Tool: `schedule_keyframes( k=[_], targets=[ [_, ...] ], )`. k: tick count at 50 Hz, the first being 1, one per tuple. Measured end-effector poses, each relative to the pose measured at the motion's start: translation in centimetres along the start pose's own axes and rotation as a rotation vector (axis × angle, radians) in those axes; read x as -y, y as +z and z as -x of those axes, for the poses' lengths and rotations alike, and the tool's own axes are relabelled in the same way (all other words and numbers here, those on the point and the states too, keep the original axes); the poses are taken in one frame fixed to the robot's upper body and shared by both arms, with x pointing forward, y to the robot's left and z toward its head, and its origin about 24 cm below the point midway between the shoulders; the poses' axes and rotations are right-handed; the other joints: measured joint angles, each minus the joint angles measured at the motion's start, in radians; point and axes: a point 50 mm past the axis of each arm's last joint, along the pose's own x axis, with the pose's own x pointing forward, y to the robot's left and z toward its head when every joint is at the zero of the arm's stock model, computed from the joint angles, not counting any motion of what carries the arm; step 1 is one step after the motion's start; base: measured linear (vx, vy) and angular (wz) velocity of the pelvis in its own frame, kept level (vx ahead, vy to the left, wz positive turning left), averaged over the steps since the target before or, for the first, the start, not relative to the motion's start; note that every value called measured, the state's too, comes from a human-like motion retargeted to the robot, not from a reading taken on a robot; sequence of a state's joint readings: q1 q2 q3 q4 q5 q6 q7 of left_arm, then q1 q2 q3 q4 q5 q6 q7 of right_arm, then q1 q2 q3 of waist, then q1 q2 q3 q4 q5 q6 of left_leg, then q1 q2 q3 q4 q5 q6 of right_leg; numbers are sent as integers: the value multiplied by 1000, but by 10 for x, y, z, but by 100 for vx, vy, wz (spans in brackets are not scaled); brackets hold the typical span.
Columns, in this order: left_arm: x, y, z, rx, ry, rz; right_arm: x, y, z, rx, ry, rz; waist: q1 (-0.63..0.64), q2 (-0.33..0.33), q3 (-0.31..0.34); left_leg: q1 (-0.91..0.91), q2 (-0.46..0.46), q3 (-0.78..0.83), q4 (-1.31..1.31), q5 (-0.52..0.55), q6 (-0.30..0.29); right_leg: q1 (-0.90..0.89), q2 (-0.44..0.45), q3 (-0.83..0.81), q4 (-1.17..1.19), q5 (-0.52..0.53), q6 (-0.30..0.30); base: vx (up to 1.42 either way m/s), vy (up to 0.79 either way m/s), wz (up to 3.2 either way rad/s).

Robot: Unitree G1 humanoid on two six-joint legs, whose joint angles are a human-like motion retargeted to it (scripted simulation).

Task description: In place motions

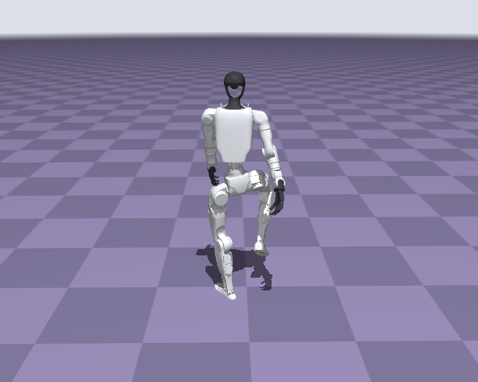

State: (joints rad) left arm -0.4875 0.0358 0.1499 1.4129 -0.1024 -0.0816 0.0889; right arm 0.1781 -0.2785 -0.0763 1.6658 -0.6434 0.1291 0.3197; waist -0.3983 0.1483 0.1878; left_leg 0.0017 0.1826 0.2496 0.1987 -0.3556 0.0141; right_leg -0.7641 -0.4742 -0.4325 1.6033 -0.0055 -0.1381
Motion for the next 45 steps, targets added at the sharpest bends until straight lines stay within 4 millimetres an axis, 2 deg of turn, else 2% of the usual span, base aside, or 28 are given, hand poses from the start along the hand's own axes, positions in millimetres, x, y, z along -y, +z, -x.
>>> schedule_keyframes(
  k=[3,5,8,11,13,15,19,25,28,30,33,37,40,41,43,45],
  targets=[
    [14,68,-1,212,5,-23,-10,-33,-3,-146,73,6,-82,-1,26,-29,44,3,26,4,-4,-176,-19,40,88,-13,4,-5,0,86],
    [14,98,2,297,9,-53,-13,-48,-4,-212,90,5,-119,-8,26,-45,52,-1,42,1,-4,-253,-36,45,103,-21,-12,3,-2,34],
    [9,114,4,343,14,-92,-16,-57,-5,-240,81,-31,-138,-19,18,-49,55,1,52,-1,0,-280,-34,26,66,-21,-29,4,-6,-6],
    [5,108,3,323,19,-105,-15,-44,-5,-173,77,-83,-126,-24,7,-44,65,18,44,1,-10,-231,10,2,-16,-4,-14,-2,-7,-40],
    [2,92,0,271,16,-108,-14,-28,-5,-93,80,-103,-107,-25,-7,-38,67,35,31,1,-13,-166,44,-19,-86,19,3,-2,-5,-53],
    [0,67,-2,191,6,-117,-11,-10,-4,-8,75,-110,-80,-25,-31,-29,61,45,11,1,-13,-87,81,-34,-164,46,26,4,-6,-55],
    [-4,1,-1,-21,-4,-120,-4,20,1,119,48,-89,12,-38,-86,14,36,90,-30,-2,-23,121,189,-50,-383,107,53,9,-6,-67],
    [-15,-88,19,-308,-3,-130,8,56,13,209,16,18,134,-53,-172,65,3,156,-77,-3,-50,446,356,-16,-844,193,64,13,-9,-54],
    [-19,-118,31,-385,2,-129,13,68,18,246,-4,58,159,-71,-207,74,-35,167,-91,-2,-56,607,399,-2,-1125,224,85,12,-14,-4],
    [-24,-134,39,-423,15,-117,16,74,21,264,-15,70,176,-94,-225,82,-74,167,-95,-8,-55,703,415,3,-1299,146,137,9,-13,-11],
    [-35,-161,53,-507,36,-90,16,79,23,276,-18,75,237,-123,-253,103,-117,193,-113,-12,-65,770,409,-38,-1438,19,144,11,-16,-64],
    [-61,-199,79,-650,85,-109,15,84,25,284,-10,59,315,-144,-281,105,-138,224,-98,-19,-79,784,397,-34,-1530,17,138,10,-21,-59],
    [-72,-224,100,-729,150,-24,19,104,34,324,-40,43,319,-138,-274,29,-106,206,29,-15,-79,772,387,-28,-1537,10,140,-10,-20,-6],
    [-74,-235,110,-764,171,31,19,113,39,350,-54,42,310,-140,-267,-8,-88,211,108,20,-75,765,381,-16,-1531,8,138,-8,-17,3],
    [-78,-256,132,-832,181,122,19,135,49,411,-71,49,298,-145,-247,-109,-12,238,341,127,-62,759,364,-6,-1523,8,138,-9,-19,-14],
    [-86,-272,152,-884,130,123,17,164,66,499,-68,52,309,-131,-223,-285,98,188,647,270,-21,751,374,-6,-1527,9,141,-22,-22,-31]
  ],
)
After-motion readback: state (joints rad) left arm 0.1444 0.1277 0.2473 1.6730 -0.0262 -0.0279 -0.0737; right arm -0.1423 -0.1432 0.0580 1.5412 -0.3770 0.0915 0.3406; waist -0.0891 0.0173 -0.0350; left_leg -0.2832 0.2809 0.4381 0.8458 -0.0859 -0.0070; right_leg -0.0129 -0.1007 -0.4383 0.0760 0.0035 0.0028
